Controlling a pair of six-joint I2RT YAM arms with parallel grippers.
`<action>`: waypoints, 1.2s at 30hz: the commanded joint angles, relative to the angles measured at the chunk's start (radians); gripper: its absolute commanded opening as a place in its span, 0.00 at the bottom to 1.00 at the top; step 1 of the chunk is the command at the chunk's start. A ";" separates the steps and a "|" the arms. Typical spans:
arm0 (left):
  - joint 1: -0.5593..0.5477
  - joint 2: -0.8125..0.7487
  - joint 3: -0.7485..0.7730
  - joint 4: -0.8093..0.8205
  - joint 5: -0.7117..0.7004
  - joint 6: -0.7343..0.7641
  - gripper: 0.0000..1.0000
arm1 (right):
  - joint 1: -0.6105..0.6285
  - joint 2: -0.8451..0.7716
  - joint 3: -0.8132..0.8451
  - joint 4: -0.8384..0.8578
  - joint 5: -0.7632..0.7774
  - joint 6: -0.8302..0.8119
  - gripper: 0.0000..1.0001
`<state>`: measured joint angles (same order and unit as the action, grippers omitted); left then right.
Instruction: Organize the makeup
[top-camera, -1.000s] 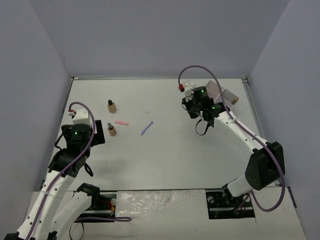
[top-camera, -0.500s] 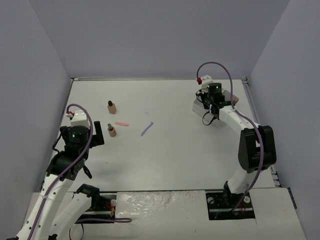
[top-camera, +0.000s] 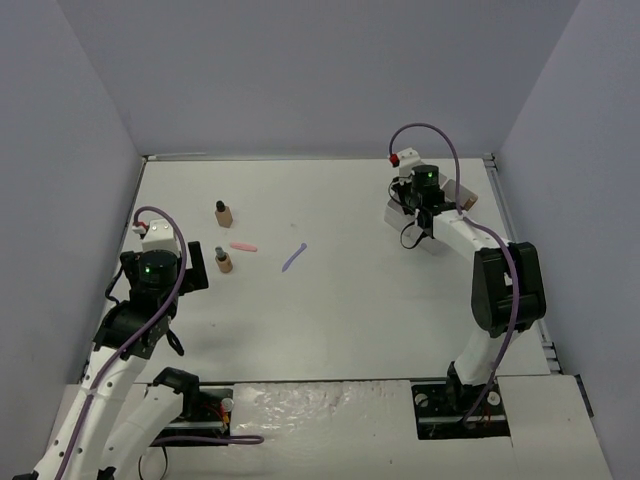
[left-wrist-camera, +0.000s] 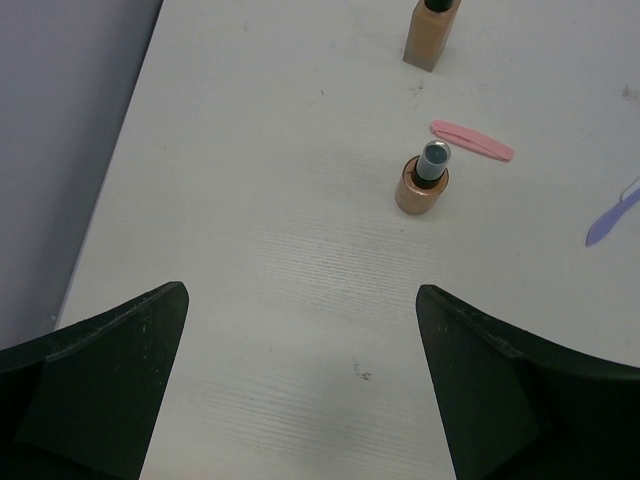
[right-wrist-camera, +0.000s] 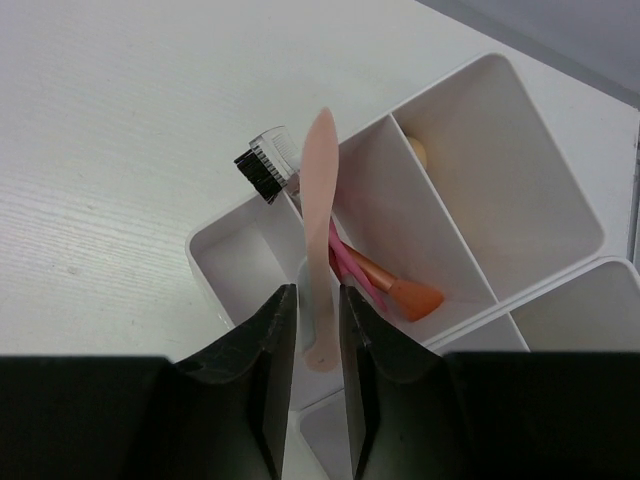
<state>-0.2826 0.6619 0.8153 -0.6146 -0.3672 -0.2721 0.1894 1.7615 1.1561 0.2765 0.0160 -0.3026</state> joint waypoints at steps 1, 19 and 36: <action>0.014 0.013 0.018 0.065 -0.008 0.013 0.97 | -0.003 -0.037 -0.010 0.084 -0.033 0.000 0.34; 0.023 0.033 0.016 0.072 0.008 0.017 0.97 | 0.278 -0.087 0.113 -0.117 -0.060 0.282 0.60; 0.025 0.059 0.017 0.069 0.011 0.007 0.97 | 0.655 0.335 0.356 -0.194 0.435 0.763 0.83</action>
<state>-0.2661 0.7184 0.8144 -0.5989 -0.3494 -0.2653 0.8320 2.0379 1.4020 0.0955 0.2848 0.3563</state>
